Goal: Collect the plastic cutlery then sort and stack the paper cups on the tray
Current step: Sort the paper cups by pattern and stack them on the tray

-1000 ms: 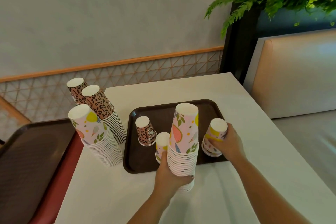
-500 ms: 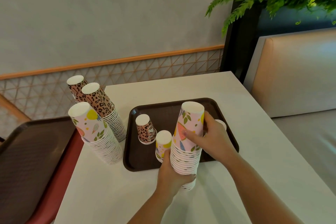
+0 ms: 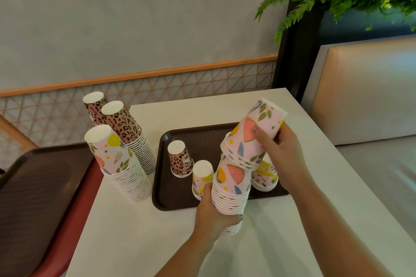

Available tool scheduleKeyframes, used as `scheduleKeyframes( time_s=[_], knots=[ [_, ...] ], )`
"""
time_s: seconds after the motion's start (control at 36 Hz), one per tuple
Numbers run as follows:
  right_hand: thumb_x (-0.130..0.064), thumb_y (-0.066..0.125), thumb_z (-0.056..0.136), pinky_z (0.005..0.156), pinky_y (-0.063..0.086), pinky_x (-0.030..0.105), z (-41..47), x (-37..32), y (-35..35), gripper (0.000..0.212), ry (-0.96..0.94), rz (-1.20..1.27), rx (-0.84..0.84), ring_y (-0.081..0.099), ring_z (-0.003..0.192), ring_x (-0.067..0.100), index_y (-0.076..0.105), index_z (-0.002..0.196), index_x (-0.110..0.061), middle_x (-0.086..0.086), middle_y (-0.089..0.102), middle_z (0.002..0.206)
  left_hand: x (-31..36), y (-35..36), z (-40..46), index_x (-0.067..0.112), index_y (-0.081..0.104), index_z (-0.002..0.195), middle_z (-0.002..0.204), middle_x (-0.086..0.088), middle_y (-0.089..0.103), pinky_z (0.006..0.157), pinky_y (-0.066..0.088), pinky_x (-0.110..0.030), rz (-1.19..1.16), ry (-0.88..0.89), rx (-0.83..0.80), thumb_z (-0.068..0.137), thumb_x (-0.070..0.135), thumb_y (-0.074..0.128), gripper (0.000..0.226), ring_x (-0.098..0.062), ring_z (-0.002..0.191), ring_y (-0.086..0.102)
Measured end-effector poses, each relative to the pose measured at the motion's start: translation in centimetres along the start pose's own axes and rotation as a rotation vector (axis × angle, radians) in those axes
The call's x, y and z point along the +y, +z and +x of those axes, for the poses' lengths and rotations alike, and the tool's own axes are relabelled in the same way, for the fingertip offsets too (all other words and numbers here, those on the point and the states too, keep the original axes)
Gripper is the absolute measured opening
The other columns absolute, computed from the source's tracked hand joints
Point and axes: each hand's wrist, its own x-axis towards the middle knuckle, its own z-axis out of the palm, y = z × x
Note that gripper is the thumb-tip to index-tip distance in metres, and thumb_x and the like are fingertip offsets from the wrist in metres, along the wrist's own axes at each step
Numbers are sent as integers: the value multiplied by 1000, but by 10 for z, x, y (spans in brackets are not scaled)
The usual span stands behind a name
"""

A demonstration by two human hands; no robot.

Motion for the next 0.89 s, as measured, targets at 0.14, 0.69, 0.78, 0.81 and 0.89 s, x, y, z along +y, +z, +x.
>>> scheduleKeyframes(
  time_s=[0.14,0.69,0.78,0.81,0.89],
  knots=[
    [-34,64,78,72,55,28,14,-3,-17,35,56,389,104,69,91,14,61,107,-15,0,73,98,1,-2,2,43,43,103,106,20,59,74,43,-9,-17,5,-1,49,12,88,77,5,97,56],
    [-28,78,71,92,37,27,18,81,-28,73,60,-516,170,46,123,20,40,133,-20,0,48,135,10,1,4,43,44,105,115,16,59,95,48,-32,-88,7,0,51,7,88,79,-7,108,56],
    [-33,72,77,95,31,19,12,63,-25,66,-87,-516,223,41,127,14,40,134,-20,-3,44,138,10,2,4,42,43,110,116,14,59,97,48,-33,-85,4,6,51,7,88,82,-9,110,56],
    [-33,69,79,96,31,16,9,56,-23,62,-141,-482,228,43,125,12,42,132,-20,-4,46,136,11,3,4,40,42,114,118,13,59,98,48,-34,-85,2,5,51,7,88,85,-10,110,55],
    [-32,66,81,90,32,1,2,38,-13,54,-223,-407,99,48,118,5,46,130,-19,-8,52,130,10,5,5,35,42,122,119,11,60,99,48,-37,-95,3,7,49,10,89,91,-12,112,56]
  ],
)
